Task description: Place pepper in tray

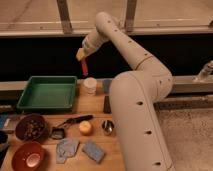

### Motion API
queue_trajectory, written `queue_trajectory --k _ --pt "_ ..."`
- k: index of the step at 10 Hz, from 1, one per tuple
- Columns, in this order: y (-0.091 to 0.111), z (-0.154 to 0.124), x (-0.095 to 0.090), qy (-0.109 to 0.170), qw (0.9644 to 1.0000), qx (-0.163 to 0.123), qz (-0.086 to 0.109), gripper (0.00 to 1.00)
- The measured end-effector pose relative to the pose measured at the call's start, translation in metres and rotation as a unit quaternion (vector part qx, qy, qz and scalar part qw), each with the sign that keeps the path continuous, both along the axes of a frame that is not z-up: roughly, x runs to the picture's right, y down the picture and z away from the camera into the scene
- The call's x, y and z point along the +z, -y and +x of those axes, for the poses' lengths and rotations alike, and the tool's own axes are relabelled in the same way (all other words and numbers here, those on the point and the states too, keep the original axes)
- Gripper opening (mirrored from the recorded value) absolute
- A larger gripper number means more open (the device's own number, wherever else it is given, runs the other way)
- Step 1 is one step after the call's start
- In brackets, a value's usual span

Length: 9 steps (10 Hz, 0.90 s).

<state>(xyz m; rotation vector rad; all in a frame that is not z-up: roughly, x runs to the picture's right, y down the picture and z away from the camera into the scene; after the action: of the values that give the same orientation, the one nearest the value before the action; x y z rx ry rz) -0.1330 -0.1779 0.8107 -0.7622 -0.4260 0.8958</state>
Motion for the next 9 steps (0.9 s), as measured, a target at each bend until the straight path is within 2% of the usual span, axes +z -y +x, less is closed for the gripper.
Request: queue_trajectory --k 2,4,6,8,9 --pt "-0.001 -0.004 0.000 0.005 1.0000 -0.002 0.002 0.00" --pt "-0.004 -0.020 -0.010 0.018 0.9995 -0.009 0.024 0.00" --pt "-0.017 -0.049 -0.029 0.035 0.9981 -0.021 0.047 0.00" --pt "-0.042 -0.085 -0.060 0.059 0.9950 -0.038 0.070 0.00" --pt "-0.051 -0.098 -0.069 0.070 0.9937 -0.045 0.074 0.00"
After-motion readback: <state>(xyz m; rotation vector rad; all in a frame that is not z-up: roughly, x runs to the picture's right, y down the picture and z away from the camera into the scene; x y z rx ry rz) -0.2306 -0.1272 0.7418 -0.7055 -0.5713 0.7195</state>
